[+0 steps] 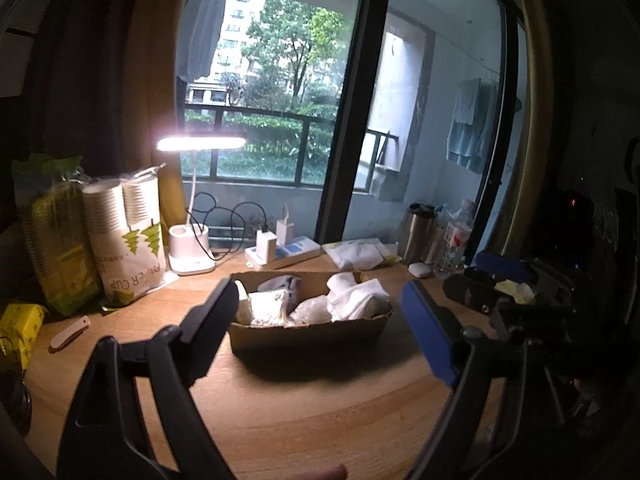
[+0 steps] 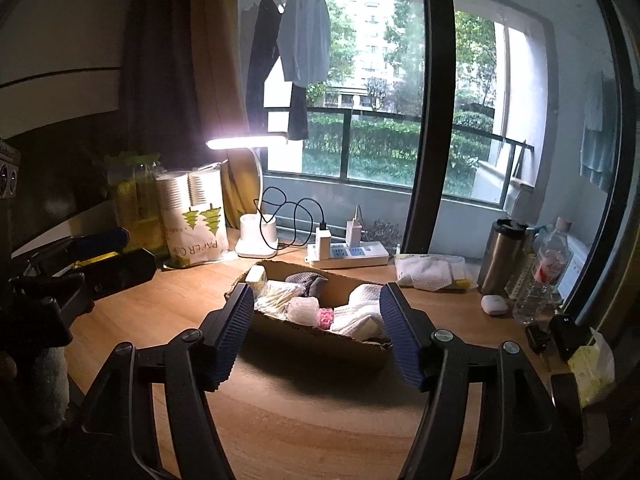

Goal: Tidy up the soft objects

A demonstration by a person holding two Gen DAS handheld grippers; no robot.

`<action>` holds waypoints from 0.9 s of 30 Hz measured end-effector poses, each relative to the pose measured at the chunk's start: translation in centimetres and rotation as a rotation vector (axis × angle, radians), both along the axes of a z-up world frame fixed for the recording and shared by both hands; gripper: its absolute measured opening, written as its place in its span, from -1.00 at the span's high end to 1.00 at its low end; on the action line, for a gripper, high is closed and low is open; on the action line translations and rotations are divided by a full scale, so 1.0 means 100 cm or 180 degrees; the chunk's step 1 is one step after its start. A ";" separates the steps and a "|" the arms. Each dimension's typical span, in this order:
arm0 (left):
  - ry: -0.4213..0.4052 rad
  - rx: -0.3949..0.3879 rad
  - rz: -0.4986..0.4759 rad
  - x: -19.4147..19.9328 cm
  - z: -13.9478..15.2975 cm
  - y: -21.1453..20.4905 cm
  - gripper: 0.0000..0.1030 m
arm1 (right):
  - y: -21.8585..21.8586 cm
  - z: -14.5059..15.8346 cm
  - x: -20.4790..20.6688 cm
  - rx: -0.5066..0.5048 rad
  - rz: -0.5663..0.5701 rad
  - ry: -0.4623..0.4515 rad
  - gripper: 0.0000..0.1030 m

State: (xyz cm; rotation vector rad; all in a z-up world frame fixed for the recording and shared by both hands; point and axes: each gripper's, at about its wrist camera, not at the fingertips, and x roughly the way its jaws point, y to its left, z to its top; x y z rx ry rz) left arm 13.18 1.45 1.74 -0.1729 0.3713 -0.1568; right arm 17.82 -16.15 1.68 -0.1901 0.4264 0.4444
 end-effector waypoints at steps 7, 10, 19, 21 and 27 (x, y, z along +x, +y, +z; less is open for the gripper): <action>-0.0150 0.0025 0.0074 -0.026 0.013 0.003 -0.88 | -0.001 0.012 -0.024 0.0010 -0.0031 -0.0115 -0.35; -0.0218 0.0033 0.0129 -0.037 0.019 0.005 -0.89 | -0.004 0.016 -0.033 0.0029 -0.0056 -0.0159 -0.35; -0.0449 0.0020 0.0256 -0.066 0.042 0.010 -0.90 | -0.016 0.036 -0.060 0.0133 -0.0229 -0.0309 -0.78; -0.0517 0.0057 0.0273 -0.072 0.047 0.010 -0.90 | -0.019 0.042 -0.066 0.0156 -0.0271 -0.0363 -0.79; -0.0664 0.0218 0.0329 -0.081 0.057 0.006 -0.91 | -0.026 0.055 -0.077 0.0186 -0.0347 -0.0506 -0.79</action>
